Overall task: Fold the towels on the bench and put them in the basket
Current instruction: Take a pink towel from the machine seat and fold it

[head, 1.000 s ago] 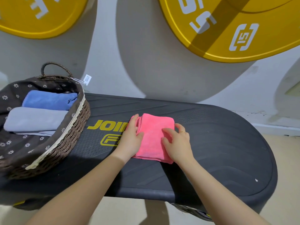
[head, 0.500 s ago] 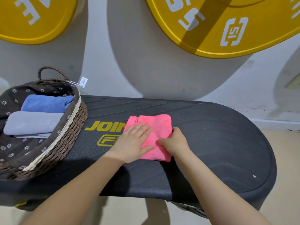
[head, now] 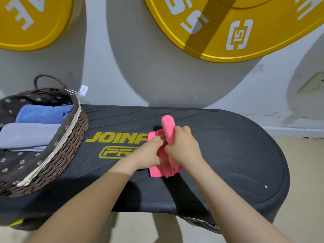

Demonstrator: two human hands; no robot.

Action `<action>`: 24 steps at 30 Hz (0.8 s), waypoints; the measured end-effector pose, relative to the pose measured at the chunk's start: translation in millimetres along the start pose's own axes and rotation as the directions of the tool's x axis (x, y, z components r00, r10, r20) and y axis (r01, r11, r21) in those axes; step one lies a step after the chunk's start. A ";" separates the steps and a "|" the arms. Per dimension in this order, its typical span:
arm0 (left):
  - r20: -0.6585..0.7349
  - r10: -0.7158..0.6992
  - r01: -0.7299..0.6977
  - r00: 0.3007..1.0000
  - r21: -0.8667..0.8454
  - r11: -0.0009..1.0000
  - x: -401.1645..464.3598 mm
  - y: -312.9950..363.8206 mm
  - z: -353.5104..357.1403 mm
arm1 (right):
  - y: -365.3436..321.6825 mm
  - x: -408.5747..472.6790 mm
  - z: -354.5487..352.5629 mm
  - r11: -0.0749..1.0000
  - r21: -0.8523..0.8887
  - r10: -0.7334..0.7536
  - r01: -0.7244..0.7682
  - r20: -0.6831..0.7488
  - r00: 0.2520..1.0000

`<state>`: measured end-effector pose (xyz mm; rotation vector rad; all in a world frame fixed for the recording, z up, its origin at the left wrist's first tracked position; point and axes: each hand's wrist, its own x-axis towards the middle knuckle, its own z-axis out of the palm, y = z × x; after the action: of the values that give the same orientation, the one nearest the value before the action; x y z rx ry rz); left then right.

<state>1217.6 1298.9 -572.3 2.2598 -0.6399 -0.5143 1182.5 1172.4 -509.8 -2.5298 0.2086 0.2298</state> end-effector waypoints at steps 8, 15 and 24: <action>-0.113 -0.465 0.216 0.878 -0.773 0.596 -10.2 -13.3 -23.1 | -26.0 -12.9 36.3 0.976 -0.187 -0.085 0.115 0.160 0.983; -0.395 -0.352 0.288 0.848 -0.214 0.934 4.1 -20.5 -11.8 | -13.8 -3.6 23.8 0.993 0.034 -0.115 0.113 0.057 0.992; -0.190 -0.180 0.230 0.965 0.284 0.931 18.2 -14.7 -29.0 | 23.5 6.0 39.5 0.992 -0.018 0.130 -0.128 0.162 0.978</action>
<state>1251.7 1312.9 -567.0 2.6476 -0.4236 -0.3447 1179.0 1175.0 -556.0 -2.4922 0.3078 0.4877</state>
